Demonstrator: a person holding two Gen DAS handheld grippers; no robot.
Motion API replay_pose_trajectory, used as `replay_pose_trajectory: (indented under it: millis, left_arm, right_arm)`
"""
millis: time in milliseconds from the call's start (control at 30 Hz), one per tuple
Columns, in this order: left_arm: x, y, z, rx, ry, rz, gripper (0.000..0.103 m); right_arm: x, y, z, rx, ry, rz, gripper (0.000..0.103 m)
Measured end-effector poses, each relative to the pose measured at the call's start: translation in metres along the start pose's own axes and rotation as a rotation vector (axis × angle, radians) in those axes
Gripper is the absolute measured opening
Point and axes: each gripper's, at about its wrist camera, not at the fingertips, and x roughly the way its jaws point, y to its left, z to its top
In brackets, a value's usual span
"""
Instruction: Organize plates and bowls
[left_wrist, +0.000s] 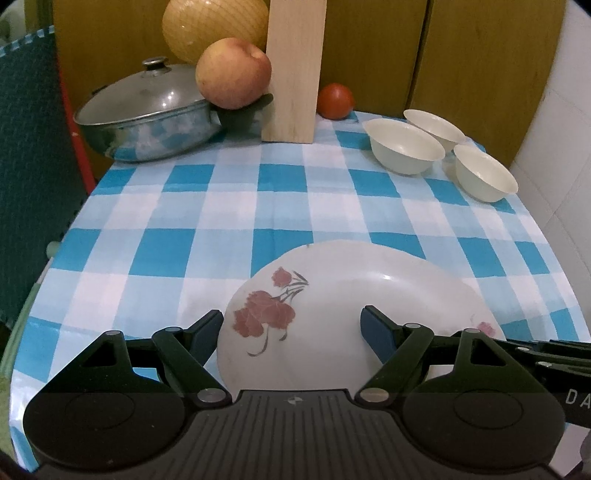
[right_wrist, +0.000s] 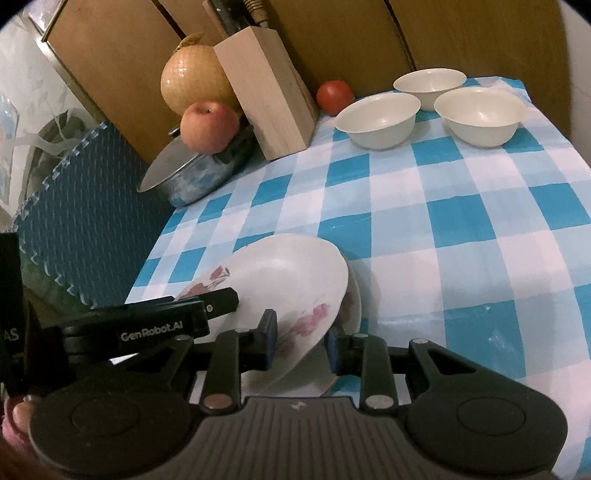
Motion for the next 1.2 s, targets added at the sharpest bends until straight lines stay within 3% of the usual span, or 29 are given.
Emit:
replay_pose_trajectory:
  millis: [67,100,167,200,267,333,500,1067,1200]
  left_arm:
    - [0.0,-0.003,-0.001,0.02,-0.002,0.013,0.085]
    - [0.0,-0.005,-0.002,0.033,-0.006,0.015,0.075]
    - [-0.007,-0.017,-0.005,0.095,-0.031,-0.073,0.06]
    - [-0.011,-0.024,-0.007,0.123,-0.05,-0.044,0.057]
    - [-0.008,-0.026,-0.011,0.136,-0.045,-0.005,0.068]
    - [-0.008,-0.022,-0.01,0.117,-0.022,-0.041,0.069]
    - [-0.02,-0.011,-0.001,0.05,-0.059,-0.097,0.074]
    - [-0.009,-0.019,-0.002,0.067,-0.014,-0.101,0.074]
    - [-0.009,-0.02,-0.002,0.072,-0.009,-0.101,0.074]
  right_arm:
    - [0.0,0.005,-0.002,-0.033,-0.001,-0.016,0.027]
    - [0.002,0.008,-0.003,-0.057,0.011,-0.011,0.026]
    - [0.003,0.01,-0.005,-0.066,0.002,-0.008,0.026]
    - [0.004,0.008,-0.005,-0.058,0.008,-0.013,0.026]
    - [0.006,0.001,-0.004,-0.024,0.029,-0.014,0.026]
    - [0.004,0.001,-0.004,-0.037,0.026,-0.019,0.026]
    - [0.002,0.003,-0.006,-0.043,0.022,-0.024,0.027]
    - [-0.002,0.005,-0.006,-0.079,0.02,-0.058,0.03]
    - [0.0,0.004,-0.006,-0.081,0.03,-0.098,0.032]
